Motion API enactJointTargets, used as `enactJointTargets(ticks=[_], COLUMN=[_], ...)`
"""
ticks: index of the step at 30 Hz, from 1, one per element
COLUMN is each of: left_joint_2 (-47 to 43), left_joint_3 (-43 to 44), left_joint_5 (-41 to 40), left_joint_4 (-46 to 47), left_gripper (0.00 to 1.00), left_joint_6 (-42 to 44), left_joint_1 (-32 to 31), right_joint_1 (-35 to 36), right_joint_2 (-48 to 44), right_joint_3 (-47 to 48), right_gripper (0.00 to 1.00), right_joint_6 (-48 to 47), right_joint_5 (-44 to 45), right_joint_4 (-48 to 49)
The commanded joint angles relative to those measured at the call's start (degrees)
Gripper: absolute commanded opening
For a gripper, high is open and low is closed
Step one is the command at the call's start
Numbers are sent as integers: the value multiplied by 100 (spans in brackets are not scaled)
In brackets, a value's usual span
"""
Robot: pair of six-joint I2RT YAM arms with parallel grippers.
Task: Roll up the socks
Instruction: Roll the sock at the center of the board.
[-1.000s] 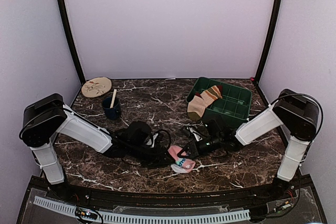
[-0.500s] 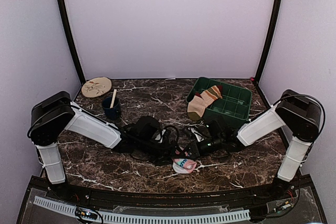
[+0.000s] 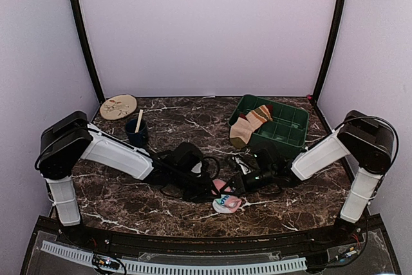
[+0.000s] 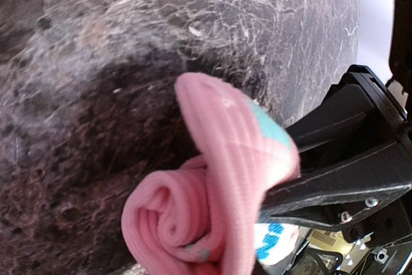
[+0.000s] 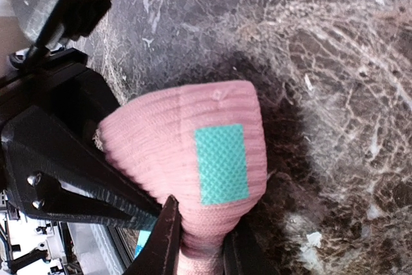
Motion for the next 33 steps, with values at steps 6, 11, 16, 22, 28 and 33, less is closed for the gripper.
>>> enactJointTargets(ticks=[6,11,16,22,28,33], left_joint_2=[734,750,751,750,738,714], left_joint_3=[169,199,264,301,323,329], left_joint_5=[-131,-275,-418,-526,-611,-715], left_joint_4=[-1149,-1248,-1390,-1458,-1528,-1532], left_gripper=[0,0,0,0,0,0], left_joint_6=[254,254,276,281,268,254], left_joint_1=[-227,-295,-328,-342,-342,-342], right_joint_1=[57,48,18,-63,-66,-65], right_joint_2=[182,163,3,-135,-126,60], right_joint_3=[-248,-289,-266,-191,22,235], right_gripper=[0,16,32,36,36,36], right_joint_6=[174,277,265,131,-225,-613], right_joint_5=[-20,-35,-49,-117,-131,-95], right_joint_4=[-251,-279,-584,-1133,-2091,-2961])
